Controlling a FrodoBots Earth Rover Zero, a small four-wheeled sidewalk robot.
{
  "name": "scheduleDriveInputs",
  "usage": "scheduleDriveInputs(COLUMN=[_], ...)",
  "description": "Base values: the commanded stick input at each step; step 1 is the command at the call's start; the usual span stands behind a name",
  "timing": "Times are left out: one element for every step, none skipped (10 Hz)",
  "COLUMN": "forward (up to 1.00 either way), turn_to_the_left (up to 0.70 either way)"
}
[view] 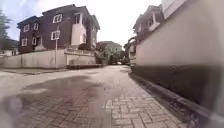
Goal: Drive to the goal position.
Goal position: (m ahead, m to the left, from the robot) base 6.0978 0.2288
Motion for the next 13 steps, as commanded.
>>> scheduleDriveInputs(forward=[0.7,0.7,0.7,0.7,0.7,0.7,0.7,0.7,0.7,0.7,0.7,0.7,0.7], turn_to_the_left=[0.03,0.03,0.03,0.03,0.03,0.03,0.03,0.03,0.03,0.03,0.03,0.03,0.03])
